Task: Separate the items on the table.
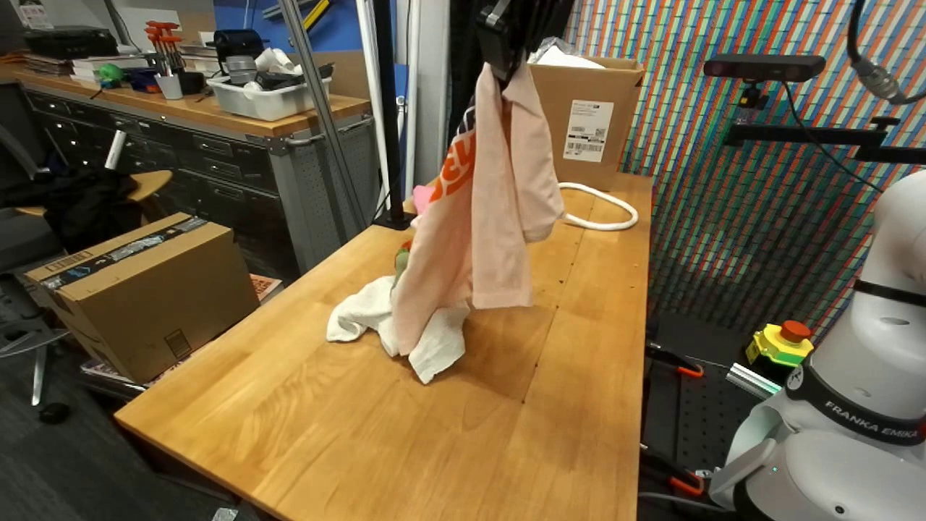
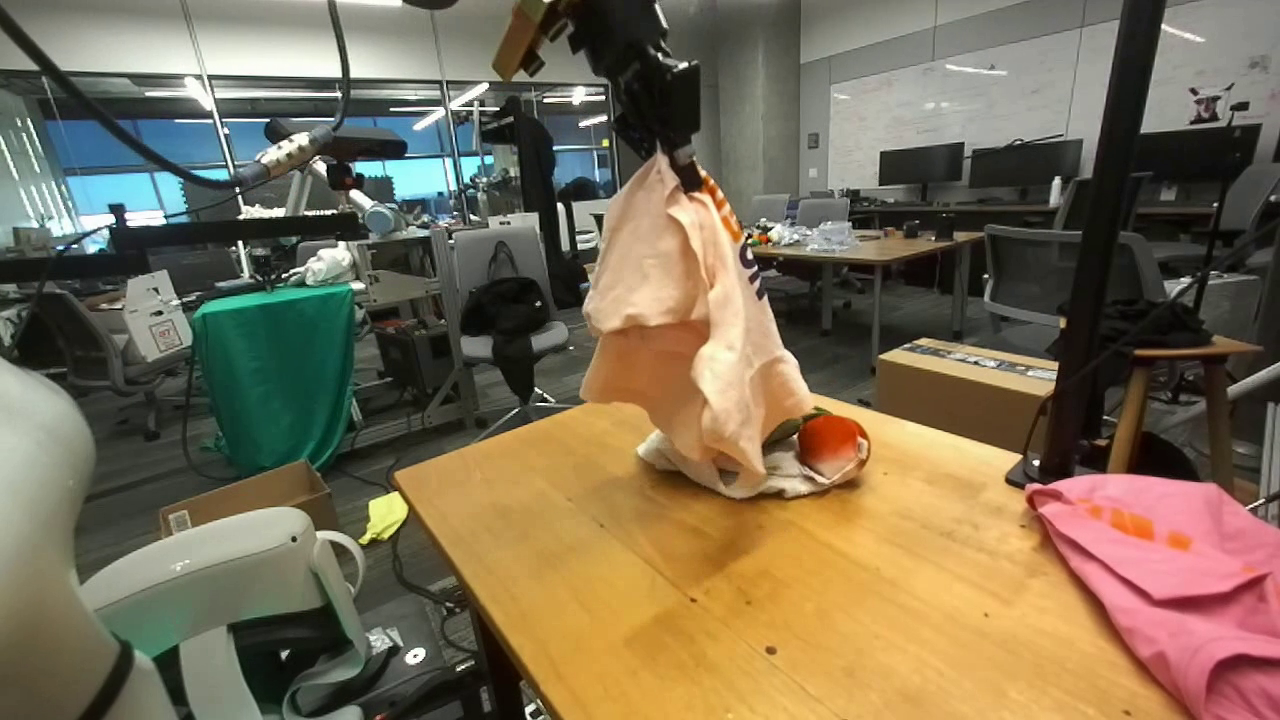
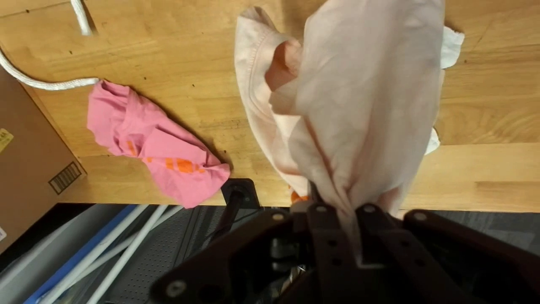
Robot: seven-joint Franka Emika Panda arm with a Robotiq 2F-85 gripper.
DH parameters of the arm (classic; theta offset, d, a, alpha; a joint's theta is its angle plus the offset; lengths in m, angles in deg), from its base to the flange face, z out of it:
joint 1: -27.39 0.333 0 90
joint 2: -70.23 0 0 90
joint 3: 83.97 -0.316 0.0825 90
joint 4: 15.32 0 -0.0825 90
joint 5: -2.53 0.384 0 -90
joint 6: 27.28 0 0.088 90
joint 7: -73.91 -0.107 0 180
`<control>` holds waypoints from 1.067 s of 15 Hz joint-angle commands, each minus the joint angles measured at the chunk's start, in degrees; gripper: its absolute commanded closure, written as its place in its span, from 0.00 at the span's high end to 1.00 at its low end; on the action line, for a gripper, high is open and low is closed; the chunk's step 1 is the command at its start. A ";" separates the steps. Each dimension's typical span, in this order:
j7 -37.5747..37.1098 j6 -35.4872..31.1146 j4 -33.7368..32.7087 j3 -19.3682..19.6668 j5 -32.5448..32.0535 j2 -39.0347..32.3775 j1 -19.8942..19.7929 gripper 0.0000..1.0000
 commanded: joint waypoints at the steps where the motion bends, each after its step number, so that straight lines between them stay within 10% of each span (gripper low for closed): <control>1: 1.37 6.06 -4.44 -1.83 1.64 2.10 -0.56 0.03; 16: 2.80 20.43 -8.78 -2.44 5.70 11.00 -0.86 0.03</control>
